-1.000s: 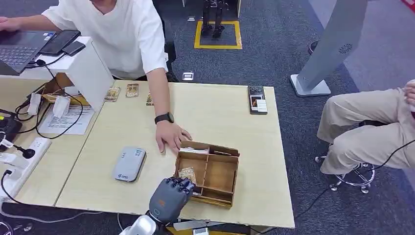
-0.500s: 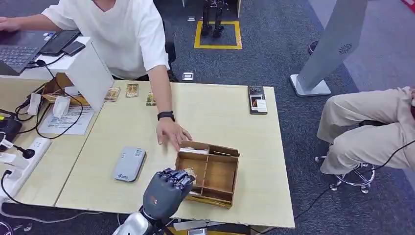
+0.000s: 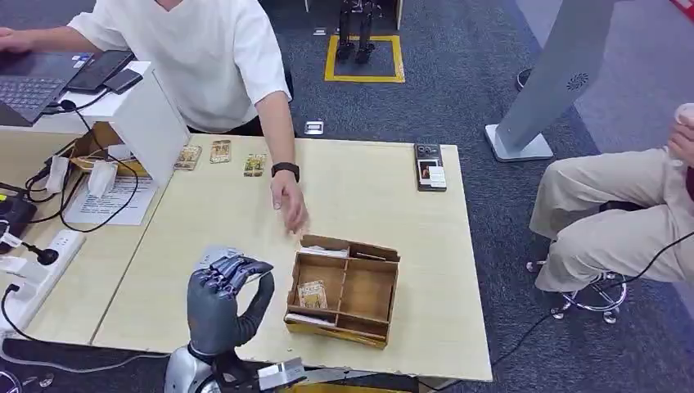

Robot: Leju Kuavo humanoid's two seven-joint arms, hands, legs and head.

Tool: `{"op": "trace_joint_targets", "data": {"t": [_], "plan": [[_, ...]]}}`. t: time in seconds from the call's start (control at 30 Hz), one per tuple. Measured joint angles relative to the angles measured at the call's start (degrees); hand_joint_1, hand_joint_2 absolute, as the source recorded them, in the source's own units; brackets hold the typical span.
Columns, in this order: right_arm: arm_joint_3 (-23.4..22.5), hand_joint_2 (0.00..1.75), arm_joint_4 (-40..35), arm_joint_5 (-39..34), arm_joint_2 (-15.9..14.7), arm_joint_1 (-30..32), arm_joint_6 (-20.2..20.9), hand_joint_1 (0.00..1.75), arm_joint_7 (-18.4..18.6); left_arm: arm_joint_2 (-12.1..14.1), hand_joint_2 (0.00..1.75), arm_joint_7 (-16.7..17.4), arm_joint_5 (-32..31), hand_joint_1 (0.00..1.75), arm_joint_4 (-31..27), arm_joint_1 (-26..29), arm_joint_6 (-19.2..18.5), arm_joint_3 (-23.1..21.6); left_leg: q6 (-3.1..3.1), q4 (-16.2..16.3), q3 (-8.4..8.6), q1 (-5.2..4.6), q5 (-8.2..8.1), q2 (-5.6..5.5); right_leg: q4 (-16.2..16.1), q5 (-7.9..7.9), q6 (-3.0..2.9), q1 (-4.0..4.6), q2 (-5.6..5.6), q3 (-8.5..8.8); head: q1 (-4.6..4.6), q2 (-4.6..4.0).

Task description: Pass the card to the sensor for recognition and then transmit it.

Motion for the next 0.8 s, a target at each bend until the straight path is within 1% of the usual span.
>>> {"op": "trace_joint_targets", "data": {"t": [0.1,0.23,0.43,0.57,0.67,0.8], "plan": [[0.0,1.75,-0.2,0.3,0.1,0.0,0.0,0.0,0.0,-0.2,1.75,0.0,1.2,1.75,-0.2,0.1,0.0,0.9,0.0,0.0,0.0,0.0,0.0,0.0,0.0,0.0,0.0,-0.01,-0.01,0.0,0.0,0.0],[0.0,1.75,-0.4,0.5,0.3,0.0,0.0,0.0,0.3,-0.2,1.75,0.4,8.6,1.75,0.2,-0.7,0.0,2.6,0.01,0.0,-0.01,-0.02,0.0,0.0,0.0,0.0,0.0,-0.01,0.0,-0.01,0.02,0.02],[0.0,1.75,-0.7,0.5,0.5,0.0,0.0,0.0,0.3,-0.4,1.75,1.0,9.9,1.75,1.1,-1.2,0.2,4.0,0.01,0.0,0.0,-0.02,0.0,0.01,0.0,0.01,0.01,-0.01,0.01,0.0,0.0,0.02],[0.0,1.75,-0.7,1.2,0.5,-0.1,0.0,0.0,0.3,-0.5,1.75,5.7,10.5,1.75,3.7,-3.9,0.2,5.3,0.0,0.0,0.01,-0.01,0.0,0.0,0.0,0.01,0.0,-0.01,0.0,-0.01,0.0,0.0],[0.0,1.75,-0.7,1.8,0.5,-0.2,0.0,0.0,0.3,-0.5,1.75,9.1,8.7,1.75,6.8,-7.5,0.2,7.1,-0.01,0.0,0.01,-0.01,0.04,0.0,0.0,0.04,0.0,-0.01,0.0,0.0,0.0,0.0],[0.0,1.75,-0.6,3.0,0.5,-0.4,0.0,0.0,0.3,-0.9,1.75,13.2,4.8,1.75,11.8,-12.8,0.2,10.6,0.0,0.0,0.01,-0.01,0.09,0.0,0.0,0.1,0.03,-0.01,0.01,0.01,0.0,0.0]]}}
